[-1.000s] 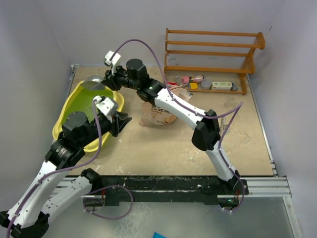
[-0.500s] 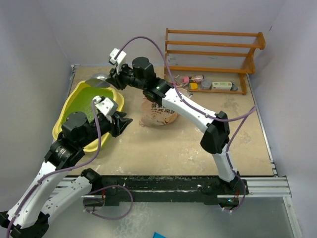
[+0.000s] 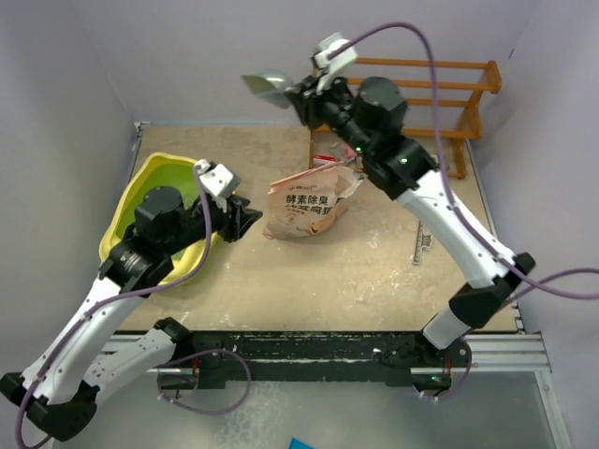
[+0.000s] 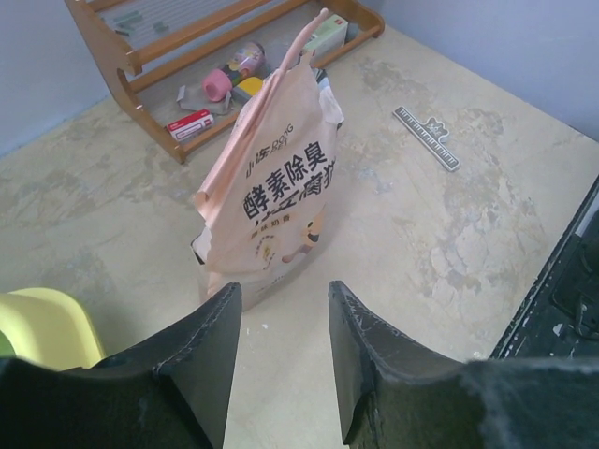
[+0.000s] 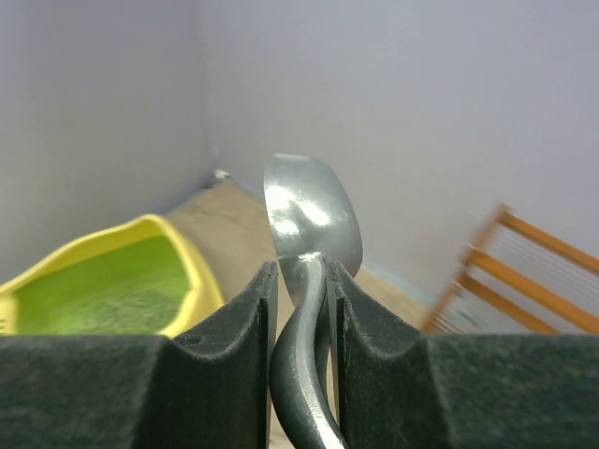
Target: Fill the litter box with clean litter
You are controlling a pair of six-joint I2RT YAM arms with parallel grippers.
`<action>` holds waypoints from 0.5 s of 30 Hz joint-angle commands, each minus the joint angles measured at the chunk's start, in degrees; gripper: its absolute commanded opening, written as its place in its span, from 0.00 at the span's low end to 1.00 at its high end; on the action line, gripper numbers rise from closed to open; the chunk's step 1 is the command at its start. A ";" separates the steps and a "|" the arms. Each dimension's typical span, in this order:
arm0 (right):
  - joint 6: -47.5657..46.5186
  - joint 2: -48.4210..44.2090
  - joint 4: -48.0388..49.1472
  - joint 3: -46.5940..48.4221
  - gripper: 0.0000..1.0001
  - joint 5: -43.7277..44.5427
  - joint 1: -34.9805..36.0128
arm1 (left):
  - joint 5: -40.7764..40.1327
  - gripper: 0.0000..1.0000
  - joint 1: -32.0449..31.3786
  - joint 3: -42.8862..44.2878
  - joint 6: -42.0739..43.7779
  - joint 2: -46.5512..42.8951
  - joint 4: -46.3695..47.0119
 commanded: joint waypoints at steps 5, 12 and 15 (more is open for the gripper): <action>-2.29 -12.29 -19.45 2.13 0.00 22.57 -6.62 | 0.88 0.52 0.15 9.02 6.00 10.19 3.13; 2.17 -18.97 -32.01 -2.59 0.00 24.56 -9.18 | 2.62 0.69 0.21 18.68 13.49 22.51 2.33; 6.44 -18.45 -39.89 -0.15 0.00 15.23 -14.70 | 5.82 0.74 0.21 22.27 17.21 27.29 0.44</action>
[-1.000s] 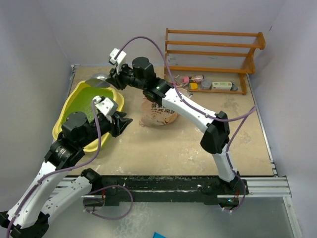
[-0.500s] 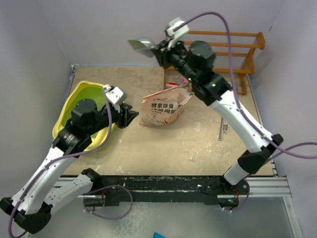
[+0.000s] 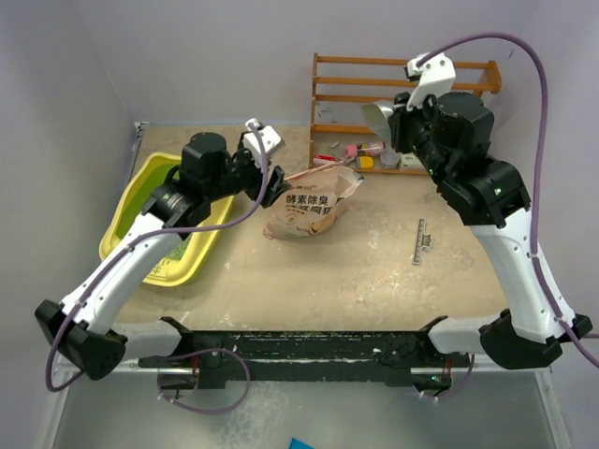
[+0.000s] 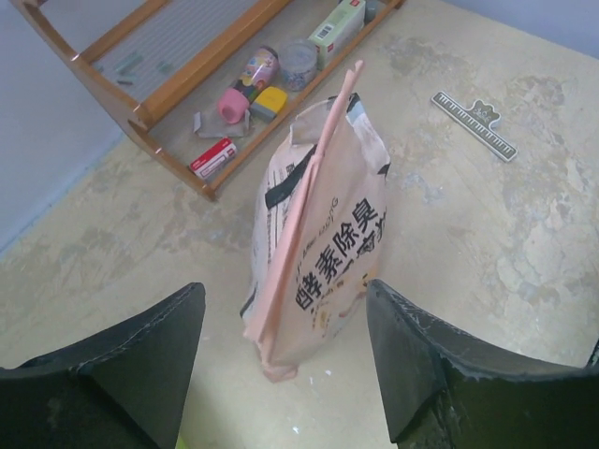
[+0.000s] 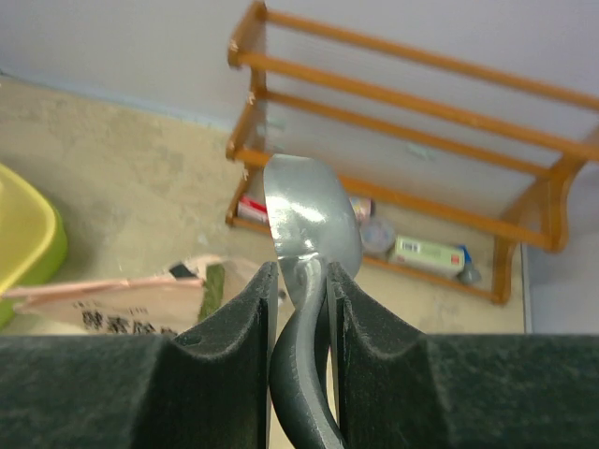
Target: Fill the litter box with clean litter
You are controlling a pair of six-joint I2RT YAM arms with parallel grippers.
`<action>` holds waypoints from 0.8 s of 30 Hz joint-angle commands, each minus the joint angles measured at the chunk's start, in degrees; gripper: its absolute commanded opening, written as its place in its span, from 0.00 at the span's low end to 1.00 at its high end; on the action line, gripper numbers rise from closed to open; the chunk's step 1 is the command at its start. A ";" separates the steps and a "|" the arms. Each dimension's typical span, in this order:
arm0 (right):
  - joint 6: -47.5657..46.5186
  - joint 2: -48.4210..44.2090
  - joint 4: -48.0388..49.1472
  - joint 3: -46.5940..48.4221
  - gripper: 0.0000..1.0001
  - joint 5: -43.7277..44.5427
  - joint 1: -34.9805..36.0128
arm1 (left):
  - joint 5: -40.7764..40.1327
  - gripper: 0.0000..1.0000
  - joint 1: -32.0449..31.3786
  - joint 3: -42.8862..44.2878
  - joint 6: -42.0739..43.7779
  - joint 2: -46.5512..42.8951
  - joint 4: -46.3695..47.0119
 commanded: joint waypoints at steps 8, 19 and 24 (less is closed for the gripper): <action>9.18 4.56 -18.18 5.65 0.00 -24.88 -17.24 | 11.12 0.67 0.28 10.78 11.48 15.47 -8.51; 11.36 10.79 -16.74 5.40 0.00 -39.69 -19.55 | 7.78 0.45 0.26 7.59 14.20 16.94 -8.92; 11.75 13.13 -16.23 4.82 0.00 -41.13 -19.49 | 6.99 0.05 0.28 7.17 13.78 16.37 -8.28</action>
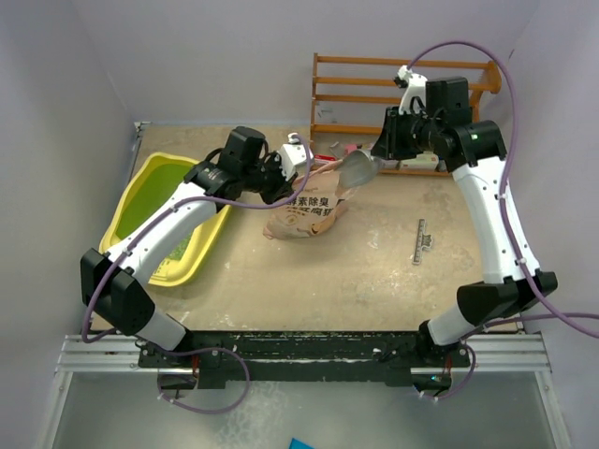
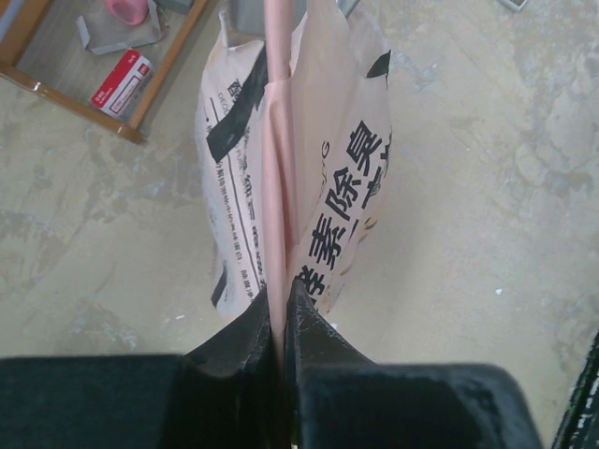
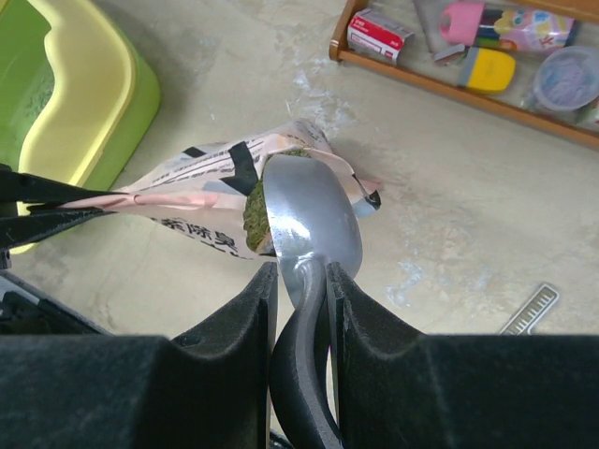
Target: Fill the litter box with clean litter
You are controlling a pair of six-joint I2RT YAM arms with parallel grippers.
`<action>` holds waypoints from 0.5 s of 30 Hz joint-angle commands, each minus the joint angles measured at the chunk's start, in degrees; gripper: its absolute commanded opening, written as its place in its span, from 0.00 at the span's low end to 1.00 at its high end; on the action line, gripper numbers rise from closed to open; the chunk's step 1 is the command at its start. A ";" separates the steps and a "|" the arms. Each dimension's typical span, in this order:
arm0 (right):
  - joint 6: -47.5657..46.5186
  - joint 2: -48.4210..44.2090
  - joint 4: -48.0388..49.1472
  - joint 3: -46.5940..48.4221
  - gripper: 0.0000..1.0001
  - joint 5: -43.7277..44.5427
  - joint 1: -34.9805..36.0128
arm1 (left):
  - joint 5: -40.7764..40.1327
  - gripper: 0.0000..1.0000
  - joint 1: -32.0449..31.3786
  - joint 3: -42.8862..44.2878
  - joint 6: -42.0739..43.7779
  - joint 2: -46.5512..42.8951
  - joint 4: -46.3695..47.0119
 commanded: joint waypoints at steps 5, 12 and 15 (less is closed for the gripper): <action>1.57 1.80 1.73 2.70 0.00 -4.62 -0.24 | -2.58 0.00 0.19 -1.18 -0.41 -2.60 2.57; 0.07 4.69 -2.98 5.37 0.00 -3.38 -0.25 | -5.78 0.00 0.19 -3.98 -5.41 -5.93 7.68; -0.20 5.92 -3.52 5.83 0.00 -3.70 -0.17 | -5.94 0.00 0.15 -4.80 -8.02 -7.78 10.73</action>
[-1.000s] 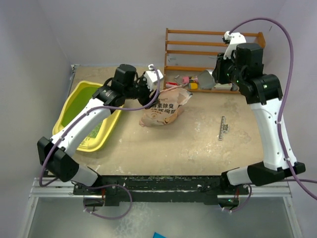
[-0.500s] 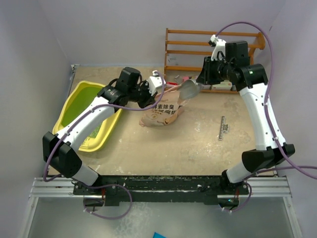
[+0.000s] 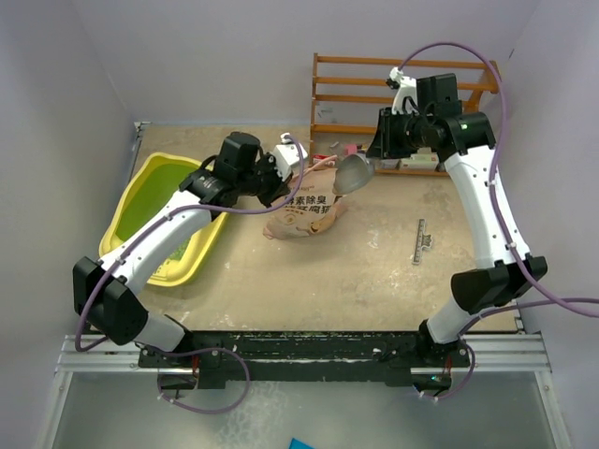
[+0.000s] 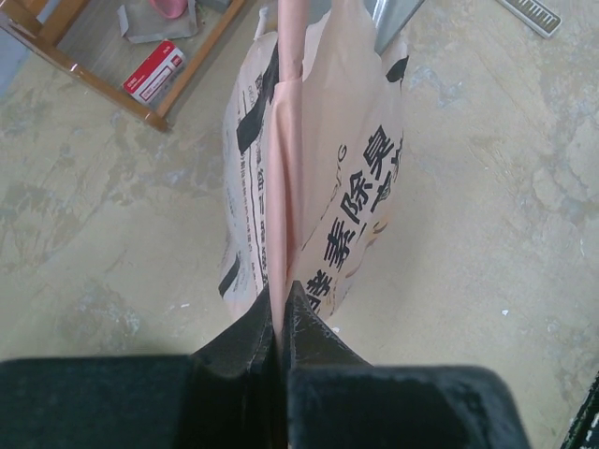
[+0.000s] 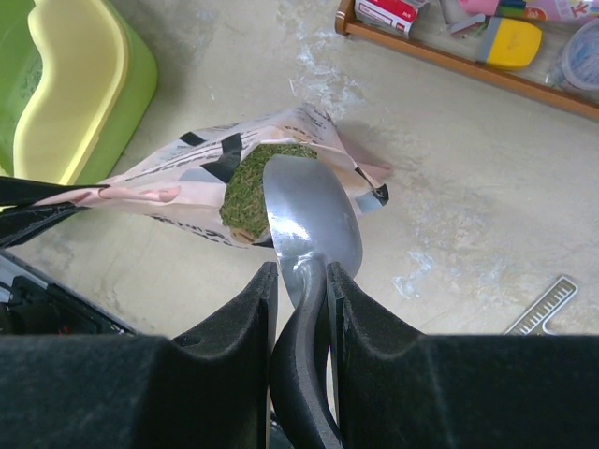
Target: Fill the litter box with clean litter
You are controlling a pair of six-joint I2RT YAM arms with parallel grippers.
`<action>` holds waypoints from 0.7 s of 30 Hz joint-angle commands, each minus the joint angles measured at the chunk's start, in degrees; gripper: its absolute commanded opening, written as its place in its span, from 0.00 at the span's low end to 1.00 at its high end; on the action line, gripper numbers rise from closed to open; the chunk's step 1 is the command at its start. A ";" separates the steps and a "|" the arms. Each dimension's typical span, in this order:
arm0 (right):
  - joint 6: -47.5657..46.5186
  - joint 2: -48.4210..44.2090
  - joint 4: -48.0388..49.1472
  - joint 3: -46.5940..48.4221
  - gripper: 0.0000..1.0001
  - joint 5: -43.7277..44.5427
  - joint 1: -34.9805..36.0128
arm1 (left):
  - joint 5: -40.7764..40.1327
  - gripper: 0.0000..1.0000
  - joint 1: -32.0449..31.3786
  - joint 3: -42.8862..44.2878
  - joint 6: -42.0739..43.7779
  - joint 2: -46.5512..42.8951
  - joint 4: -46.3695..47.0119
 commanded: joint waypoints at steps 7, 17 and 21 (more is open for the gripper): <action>-1.93 5.88 -3.10 8.62 0.00 1.70 1.54 | -1.62 0.00 0.04 -2.03 -8.03 -7.27 12.59; -3.41 14.80 -9.05 22.04 0.00 7.36 4.40 | -3.21 0.00 -0.04 -4.03 -10.66 -9.56 17.26; -4.34 15.47 -9.68 20.68 0.00 7.94 6.96 | -2.26 0.00 -0.01 -2.92 -10.51 -7.78 16.70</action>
